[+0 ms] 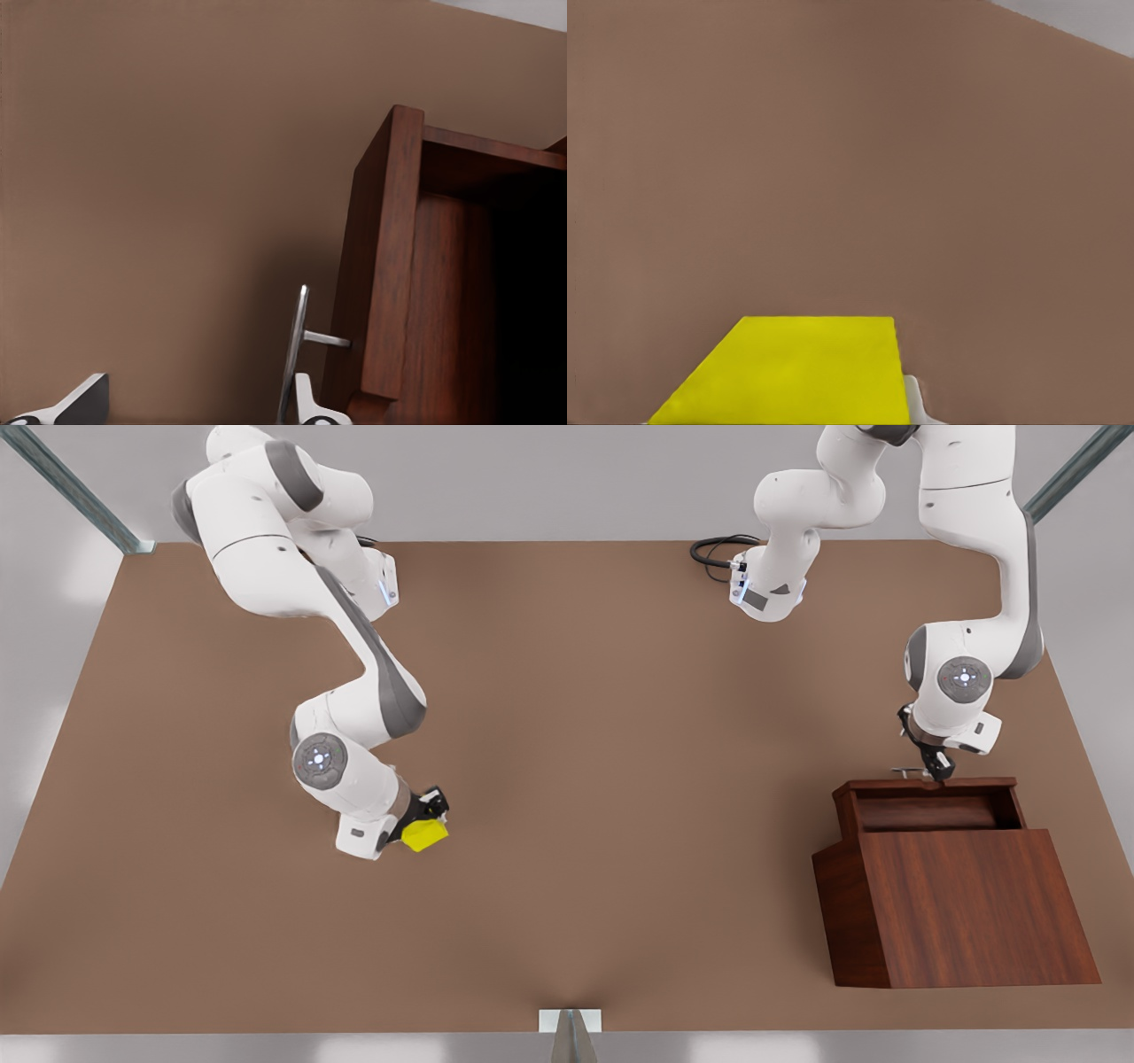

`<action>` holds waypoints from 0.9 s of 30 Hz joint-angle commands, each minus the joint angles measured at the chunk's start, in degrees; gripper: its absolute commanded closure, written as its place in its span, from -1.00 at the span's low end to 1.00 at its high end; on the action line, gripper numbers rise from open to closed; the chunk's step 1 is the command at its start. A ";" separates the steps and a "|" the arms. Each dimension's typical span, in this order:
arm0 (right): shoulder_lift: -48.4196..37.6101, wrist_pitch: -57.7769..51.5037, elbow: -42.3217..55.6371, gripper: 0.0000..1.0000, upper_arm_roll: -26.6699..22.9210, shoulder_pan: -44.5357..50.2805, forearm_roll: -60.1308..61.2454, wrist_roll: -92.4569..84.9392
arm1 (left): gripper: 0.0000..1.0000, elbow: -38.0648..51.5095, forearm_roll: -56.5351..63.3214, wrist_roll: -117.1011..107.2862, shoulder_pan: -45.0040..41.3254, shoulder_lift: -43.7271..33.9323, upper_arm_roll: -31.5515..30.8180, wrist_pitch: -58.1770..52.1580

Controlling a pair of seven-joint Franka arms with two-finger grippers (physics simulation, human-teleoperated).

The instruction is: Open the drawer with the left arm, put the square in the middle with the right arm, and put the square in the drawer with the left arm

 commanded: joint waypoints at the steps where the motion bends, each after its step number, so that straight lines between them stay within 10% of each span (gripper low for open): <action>1: 4.20 -15.95 7.00 -0.33 0.01 3.53 0.52 34.82 | -1.00 -0.01 0.05 -0.17 0.05 -0.14 0.02 -1.58; 6: 12.47 -15.43 15.89 -0.33 -0.07 12.58 0.34 46.34 | -1.00 -0.01 -0.04 -0.25 -0.38 -1.37 -0.34 -4.04; 27: 8.52 3.54 -1.84 -0.34 1.42 22.70 -6.16 43.54 | -1.00 -0.10 -0.48 -1.04 -0.56 -2.16 -2.18 -8.08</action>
